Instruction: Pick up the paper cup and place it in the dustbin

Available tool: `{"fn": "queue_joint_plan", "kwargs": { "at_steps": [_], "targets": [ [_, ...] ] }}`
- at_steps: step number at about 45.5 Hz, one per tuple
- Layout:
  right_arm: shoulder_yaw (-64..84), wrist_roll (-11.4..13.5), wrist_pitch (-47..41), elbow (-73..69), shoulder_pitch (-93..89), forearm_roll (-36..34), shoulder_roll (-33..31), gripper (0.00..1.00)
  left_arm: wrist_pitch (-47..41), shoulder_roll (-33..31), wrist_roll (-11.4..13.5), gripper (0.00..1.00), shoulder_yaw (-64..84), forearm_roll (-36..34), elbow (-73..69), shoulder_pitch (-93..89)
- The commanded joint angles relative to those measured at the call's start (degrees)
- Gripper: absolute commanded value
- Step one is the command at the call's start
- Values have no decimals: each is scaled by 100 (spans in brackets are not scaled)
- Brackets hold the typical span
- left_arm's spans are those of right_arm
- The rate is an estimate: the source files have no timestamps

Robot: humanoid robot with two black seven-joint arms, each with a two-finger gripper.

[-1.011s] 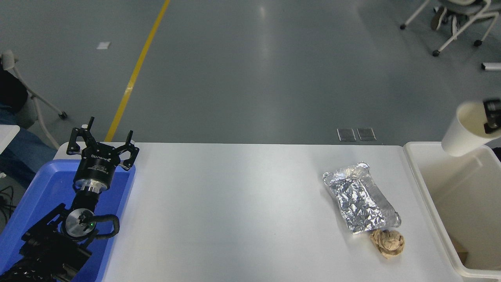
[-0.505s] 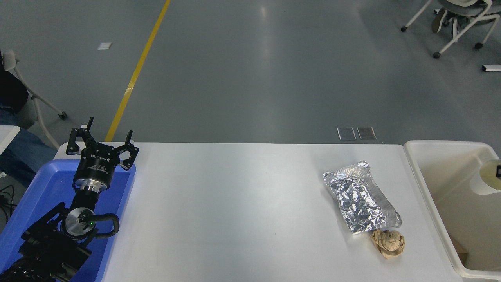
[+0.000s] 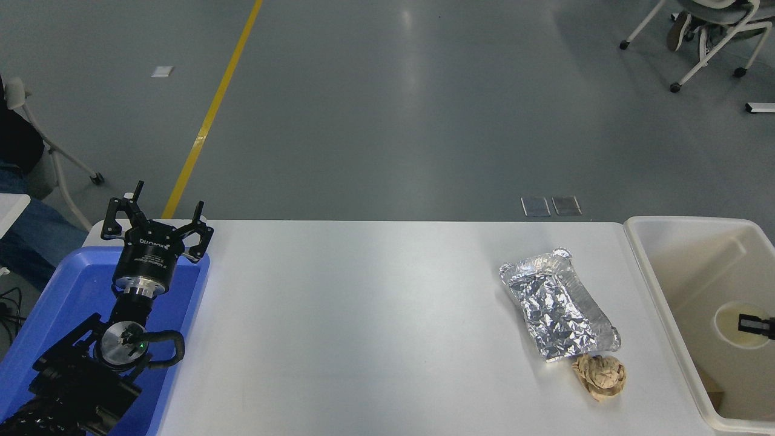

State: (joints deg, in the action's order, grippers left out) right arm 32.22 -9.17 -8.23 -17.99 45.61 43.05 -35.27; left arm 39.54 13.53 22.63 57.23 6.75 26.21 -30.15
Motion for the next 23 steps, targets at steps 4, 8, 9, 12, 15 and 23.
{"fn": "queue_joint_plan", "kwargs": {
  "at_steps": [4,8,9,12,15,23],
  "targets": [
    [969,-6,-108,-1696,1948,10,-867,100,36,0,-22,100,-10,-16,6,-9],
    [1961,-32,-442,-2716,3442,-16,-1114,100,36,0,-22,100,-10,-16,6,-8],
    [2208,-41,-538,-2971,3794,-25,-1131,100,36,0,-22,100,-10,-16,6,-8],
    [2885,-50,-819,-3665,4866,-60,-1114,100,36,0,-22,100,-10,-16,6,-8],
    [3430,-58,-1101,-4290,5842,-139,-1044,100,36,0,-22,100,-10,-16,6,-8],
    [3889,-67,-2427,-5222,7268,-894,-245,100,36,0,-22,100,-10,-7,-2,0]
  ]
}}
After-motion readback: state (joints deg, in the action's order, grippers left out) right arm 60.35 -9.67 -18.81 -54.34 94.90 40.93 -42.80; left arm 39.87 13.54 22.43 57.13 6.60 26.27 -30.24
